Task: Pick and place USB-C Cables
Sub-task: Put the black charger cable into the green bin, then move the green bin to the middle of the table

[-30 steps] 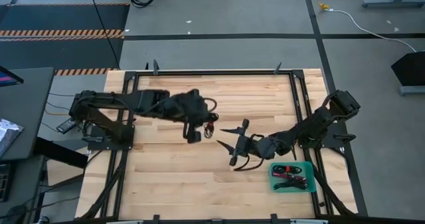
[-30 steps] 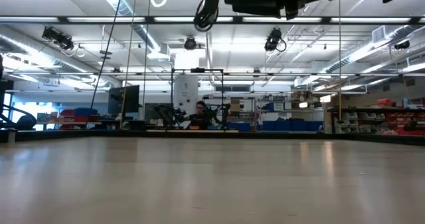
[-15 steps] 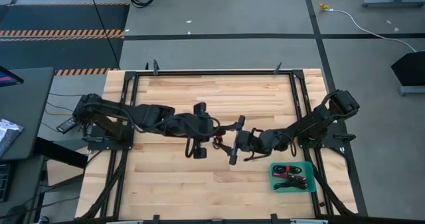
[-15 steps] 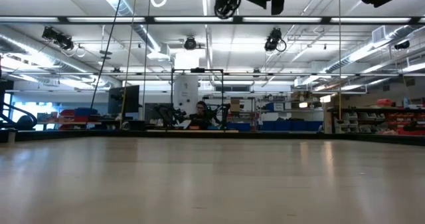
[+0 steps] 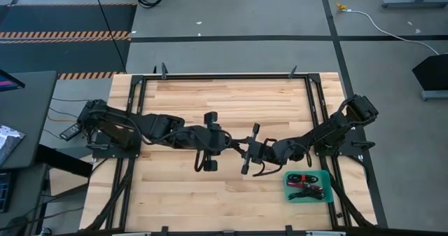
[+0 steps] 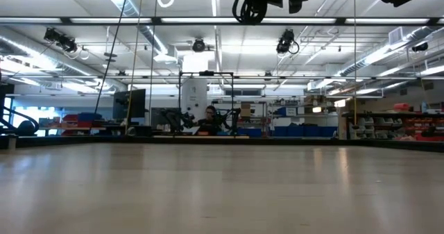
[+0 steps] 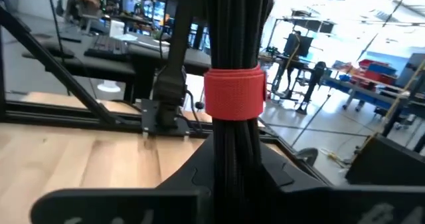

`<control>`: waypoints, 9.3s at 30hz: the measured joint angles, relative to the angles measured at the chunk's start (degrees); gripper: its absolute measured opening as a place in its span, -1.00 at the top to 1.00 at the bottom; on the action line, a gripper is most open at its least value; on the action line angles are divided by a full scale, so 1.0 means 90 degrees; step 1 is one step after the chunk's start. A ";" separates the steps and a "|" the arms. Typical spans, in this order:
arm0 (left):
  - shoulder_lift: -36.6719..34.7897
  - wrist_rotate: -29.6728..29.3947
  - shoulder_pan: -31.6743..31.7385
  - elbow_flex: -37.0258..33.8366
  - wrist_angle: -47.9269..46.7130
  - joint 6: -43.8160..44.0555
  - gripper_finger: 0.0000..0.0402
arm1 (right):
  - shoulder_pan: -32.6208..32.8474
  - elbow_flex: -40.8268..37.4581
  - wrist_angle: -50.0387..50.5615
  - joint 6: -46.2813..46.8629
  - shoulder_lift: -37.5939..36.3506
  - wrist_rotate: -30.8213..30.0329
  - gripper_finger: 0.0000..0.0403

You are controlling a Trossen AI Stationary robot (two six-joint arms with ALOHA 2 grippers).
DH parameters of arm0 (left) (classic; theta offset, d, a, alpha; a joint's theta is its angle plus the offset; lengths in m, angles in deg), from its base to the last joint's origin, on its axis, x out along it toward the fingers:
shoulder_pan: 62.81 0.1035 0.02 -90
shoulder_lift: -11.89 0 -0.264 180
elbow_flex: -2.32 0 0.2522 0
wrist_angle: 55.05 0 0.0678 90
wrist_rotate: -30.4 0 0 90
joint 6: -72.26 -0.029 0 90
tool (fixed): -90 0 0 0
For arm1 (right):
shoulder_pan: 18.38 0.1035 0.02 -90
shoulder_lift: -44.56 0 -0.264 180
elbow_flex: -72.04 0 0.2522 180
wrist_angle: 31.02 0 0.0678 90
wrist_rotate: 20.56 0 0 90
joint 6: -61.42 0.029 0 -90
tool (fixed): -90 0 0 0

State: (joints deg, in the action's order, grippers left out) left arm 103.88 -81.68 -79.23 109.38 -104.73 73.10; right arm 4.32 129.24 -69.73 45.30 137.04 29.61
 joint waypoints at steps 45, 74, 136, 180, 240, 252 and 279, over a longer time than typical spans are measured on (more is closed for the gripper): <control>-0.0007 -0.1590 -0.0866 0.0000 -0.3405 0.2110 0.14 | 0.3034 0.3184 1.3720 0.9543 -0.0238 0.5391 0.74; 0.1127 -0.3278 -0.1766 0.0002 -0.3026 0.2169 0.14 | 0.4337 0.1200 1.2066 1.2459 -0.0180 0.5219 0.70; 0.1124 -0.3112 -0.1809 0.0002 -0.2932 0.2725 0.14 | 0.3281 0.2029 1.4334 0.9066 -0.0204 0.3936 0.22; 0.1124 -0.3112 -0.1814 0.0000 -0.2922 0.2722 0.14 | 0.3041 0.1495 1.3563 0.8565 -0.0240 0.4246 0.37; 0.1100 -0.2739 -0.2567 0.0000 -0.4484 0.4369 0.14 | -0.2367 0.2477 1.0354 0.1814 0.0815 0.3579 0.98; 0.1100 -0.2634 -0.2975 0.0000 -0.4435 0.5332 0.14 | -0.2861 0.4717 1.0505 0.0613 0.2356 0.3886 0.98; 0.1115 -0.2714 -0.3565 0.0000 -0.4261 0.6152 0.14 | -0.3509 0.6237 1.1071 0.0920 0.3461 0.3883 0.98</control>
State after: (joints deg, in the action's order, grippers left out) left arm 113.91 -106.10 -111.32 109.38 -143.08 128.47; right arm -27.26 185.37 29.91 53.57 168.19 64.56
